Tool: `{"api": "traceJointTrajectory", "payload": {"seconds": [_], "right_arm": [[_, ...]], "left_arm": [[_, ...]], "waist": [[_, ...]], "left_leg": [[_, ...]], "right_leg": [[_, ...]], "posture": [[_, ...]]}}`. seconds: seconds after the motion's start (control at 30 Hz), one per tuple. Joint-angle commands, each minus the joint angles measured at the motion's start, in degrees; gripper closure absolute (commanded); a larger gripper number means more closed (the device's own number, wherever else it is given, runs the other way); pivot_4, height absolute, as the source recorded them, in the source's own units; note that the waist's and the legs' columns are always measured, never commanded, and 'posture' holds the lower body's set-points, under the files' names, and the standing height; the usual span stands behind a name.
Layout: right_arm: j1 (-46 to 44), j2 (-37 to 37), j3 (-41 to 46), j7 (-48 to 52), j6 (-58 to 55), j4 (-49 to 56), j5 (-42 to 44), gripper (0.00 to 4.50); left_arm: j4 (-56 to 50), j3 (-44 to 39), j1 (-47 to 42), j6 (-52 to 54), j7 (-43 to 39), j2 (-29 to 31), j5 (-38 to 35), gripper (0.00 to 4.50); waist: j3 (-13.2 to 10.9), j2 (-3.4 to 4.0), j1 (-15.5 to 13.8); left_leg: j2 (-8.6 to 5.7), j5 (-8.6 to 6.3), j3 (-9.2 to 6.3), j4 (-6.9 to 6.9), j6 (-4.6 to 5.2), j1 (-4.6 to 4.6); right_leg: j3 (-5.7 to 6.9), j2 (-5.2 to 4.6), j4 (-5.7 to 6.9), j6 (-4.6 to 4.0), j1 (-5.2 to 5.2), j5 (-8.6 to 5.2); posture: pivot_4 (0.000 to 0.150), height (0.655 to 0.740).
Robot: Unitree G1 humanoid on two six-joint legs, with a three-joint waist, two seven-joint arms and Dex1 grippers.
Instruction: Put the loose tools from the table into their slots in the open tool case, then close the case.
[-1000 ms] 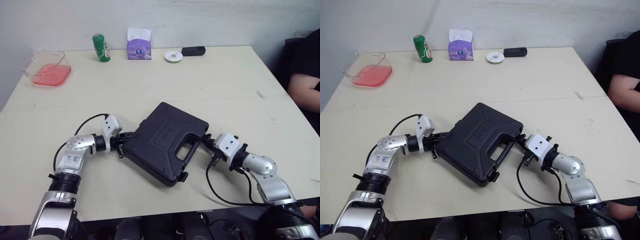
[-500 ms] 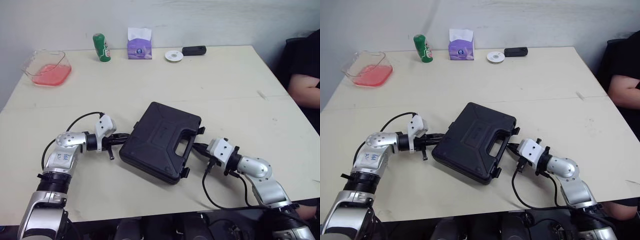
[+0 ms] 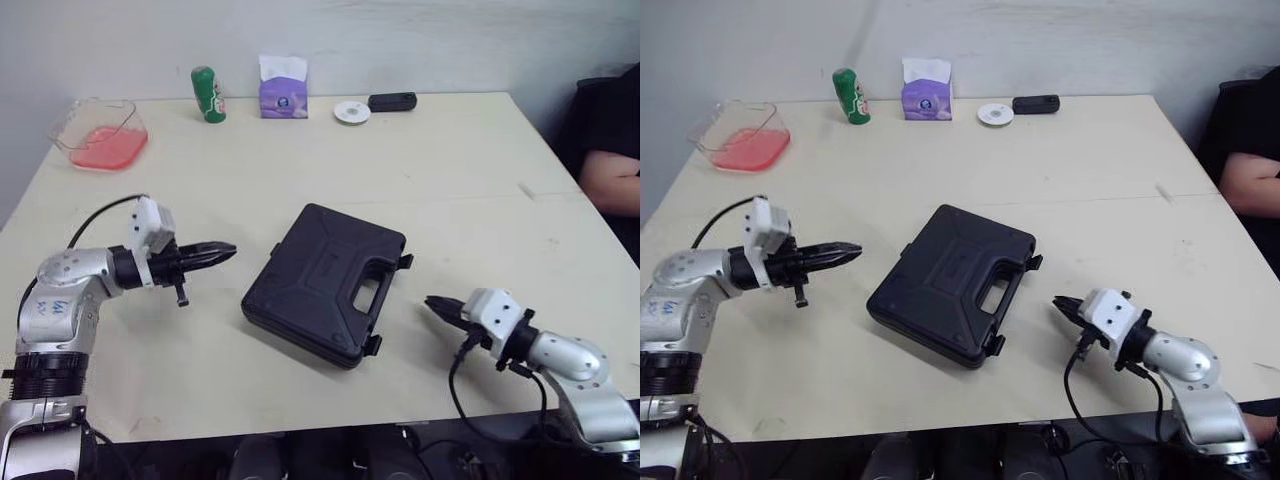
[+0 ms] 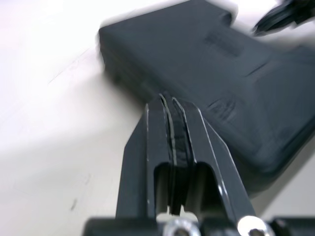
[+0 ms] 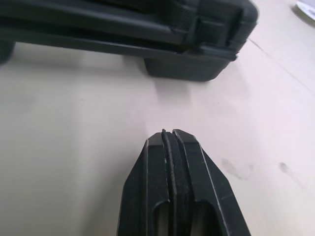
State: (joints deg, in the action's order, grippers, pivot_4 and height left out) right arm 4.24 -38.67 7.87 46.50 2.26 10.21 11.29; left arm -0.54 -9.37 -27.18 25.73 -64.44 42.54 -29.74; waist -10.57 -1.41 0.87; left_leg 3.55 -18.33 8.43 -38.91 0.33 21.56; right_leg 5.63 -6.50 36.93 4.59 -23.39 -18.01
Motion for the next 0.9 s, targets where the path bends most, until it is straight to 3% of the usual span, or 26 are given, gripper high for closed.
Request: {"api": "traceJointTrajectory", "payload": {"seconds": [0.03,0.33,0.7,0.8,0.9], "right_arm": [[1.81,-0.56,2.67,0.94,-1.15,1.99,3.43,4.5],[1.01,0.01,3.45,3.15,-0.87,0.76,6.77,4.5],[-4.97,0.62,0.51,4.81,-0.47,-4.06,5.56,4.5],[-7.2,1.92,-0.09,3.81,0.82,-7.27,4.63,4.5],[-8.29,2.32,-0.91,4.04,2.03,-8.93,3.88,4.5]], "left_arm": [[-5.87,4.57,-2.81,3.21,1.5,-2.07,-1.04,4.45],[-1.8,15.27,-10.86,-1.93,4.82,-11.81,6.57,4.45],[16.12,25.49,-21.02,-6.72,14.55,-25.99,20.55,4.45],[21.09,26.42,-22.92,-4.04,20.32,-29.88,24.22,4.45],[24.0,27.57,-24.05,-1.73,21.11,-31.62,25.98,4.45]], "waist": [[0.0,0.01,-0.27],[-0.01,0.02,-0.69],[-0.02,0.0,-0.89],[-0.02,-0.01,-0.86],[-0.01,0.02,-0.81]], "left_leg": [[-0.01,0.0,0.01,0.01,-0.01,-0.02],[0.03,0.02,0.13,-0.03,-0.04,-0.06],[0.01,0.02,0.13,-0.12,-0.01,-0.01],[0.02,0.02,0.14,-0.14,0.0,-0.01],[0.02,0.03,0.14,-0.15,0.01,-0.02]], "right_leg": [[-0.01,0.05,0.01,0.0,0.0,0.0],[-0.15,0.41,0.01,0.0,-0.03,0.0],[-0.19,0.51,-0.07,0.05,-0.02,0.03],[-0.2,0.5,-0.06,0.06,-0.03,0.03],[-0.21,0.5,-0.04,0.06,-0.02,0.03]], "posture": [[0.15,0.74],[0.15,0.74],[0.15,0.74],[0.15,0.74],[0.15,0.74]]}}
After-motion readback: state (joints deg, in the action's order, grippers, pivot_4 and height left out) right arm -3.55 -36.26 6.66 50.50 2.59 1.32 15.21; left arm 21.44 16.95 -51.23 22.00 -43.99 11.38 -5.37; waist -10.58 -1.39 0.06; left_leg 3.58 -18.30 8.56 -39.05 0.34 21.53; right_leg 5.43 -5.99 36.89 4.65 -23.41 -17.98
